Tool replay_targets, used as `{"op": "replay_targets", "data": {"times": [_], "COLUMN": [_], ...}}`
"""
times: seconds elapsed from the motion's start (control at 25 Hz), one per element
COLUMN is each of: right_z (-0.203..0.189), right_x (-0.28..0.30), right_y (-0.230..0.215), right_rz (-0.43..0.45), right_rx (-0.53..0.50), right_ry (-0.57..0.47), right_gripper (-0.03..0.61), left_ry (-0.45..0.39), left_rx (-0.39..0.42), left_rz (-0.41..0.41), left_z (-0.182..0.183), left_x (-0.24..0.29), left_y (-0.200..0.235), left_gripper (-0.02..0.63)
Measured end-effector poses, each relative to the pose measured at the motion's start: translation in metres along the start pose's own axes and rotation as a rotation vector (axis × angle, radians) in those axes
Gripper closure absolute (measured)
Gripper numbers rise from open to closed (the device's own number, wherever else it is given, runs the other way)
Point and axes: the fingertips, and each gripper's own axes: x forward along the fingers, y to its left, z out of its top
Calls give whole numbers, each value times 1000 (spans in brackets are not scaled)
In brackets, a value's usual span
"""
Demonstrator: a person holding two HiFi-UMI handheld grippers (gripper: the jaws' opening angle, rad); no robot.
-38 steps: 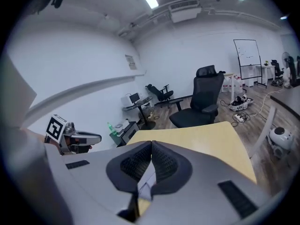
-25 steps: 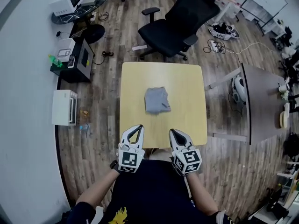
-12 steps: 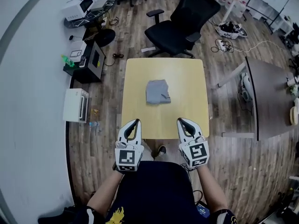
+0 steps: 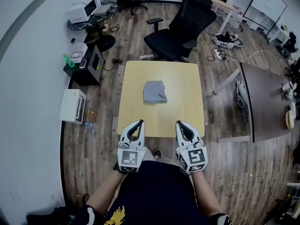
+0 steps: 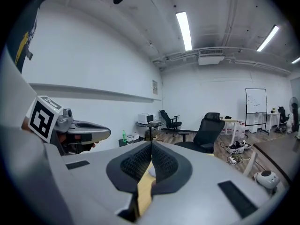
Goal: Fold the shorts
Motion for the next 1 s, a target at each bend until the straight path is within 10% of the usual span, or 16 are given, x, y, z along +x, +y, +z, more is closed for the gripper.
{"op": "replay_targets", "data": {"times": [1.0], "right_z": [11], "right_x": [-38], "right_y": [-22], "right_rz": [-30], "right_rx": [1], "right_ry": [-77], "right_gripper": [563], "left_ry": [-61], "left_rx": [-28], "left_rz": [-19], "left_z": [13], "left_x": [-17], "left_y": [-21], "left_gripper": [600]}}
